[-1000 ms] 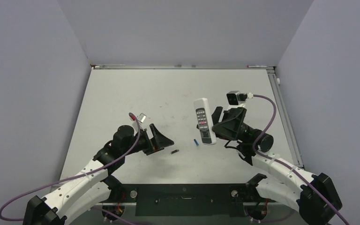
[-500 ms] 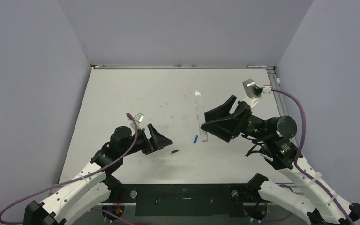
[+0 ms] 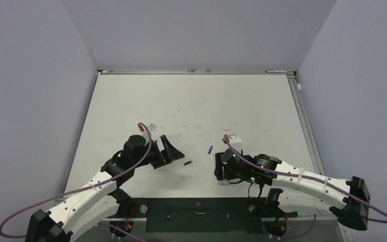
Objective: Load the batteries into the remote control
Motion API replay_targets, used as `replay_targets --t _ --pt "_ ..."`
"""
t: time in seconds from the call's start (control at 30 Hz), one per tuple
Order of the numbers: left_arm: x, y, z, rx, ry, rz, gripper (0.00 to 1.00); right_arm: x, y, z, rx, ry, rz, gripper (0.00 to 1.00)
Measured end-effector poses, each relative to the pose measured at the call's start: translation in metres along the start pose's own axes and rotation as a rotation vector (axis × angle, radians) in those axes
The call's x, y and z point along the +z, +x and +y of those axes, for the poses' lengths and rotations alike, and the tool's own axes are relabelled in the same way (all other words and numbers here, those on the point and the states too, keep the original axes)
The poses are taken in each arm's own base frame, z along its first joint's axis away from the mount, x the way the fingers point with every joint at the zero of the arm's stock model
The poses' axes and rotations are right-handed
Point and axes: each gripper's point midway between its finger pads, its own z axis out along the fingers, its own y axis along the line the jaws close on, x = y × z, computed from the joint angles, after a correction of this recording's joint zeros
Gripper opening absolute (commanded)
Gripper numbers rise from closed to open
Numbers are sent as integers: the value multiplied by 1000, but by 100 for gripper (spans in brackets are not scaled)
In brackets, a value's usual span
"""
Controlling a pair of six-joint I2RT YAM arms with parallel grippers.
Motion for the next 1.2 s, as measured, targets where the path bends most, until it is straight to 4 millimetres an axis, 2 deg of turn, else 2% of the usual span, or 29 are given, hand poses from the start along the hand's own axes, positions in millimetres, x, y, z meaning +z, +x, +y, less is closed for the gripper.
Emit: replay_targets --t 0.1,0.37,0.57,0.9,1.03,1.1,1.2 --pt "1 1 4 0 -14 5 97 11 20 -9 -27 103 27 9" --pt "5 3 10 13 -36 21 97 46 43 -6 -24 198 42 9" --pt "7 5 14 20 -48 38 96 68 51 3 -31 218 58 11" --pt "10 8 16 25 -47 58 96 89 54 25 -27 211 72 28" --pt "9 8 15 26 -43 62 96 90 57 26 -22 212 80 52" --pt "10 8 16 25 -43 64 96 88 54 29 -21 210 80 59" --pt "11 8 17 27 -45 69 96 83 46 38 -20 205 73 65"
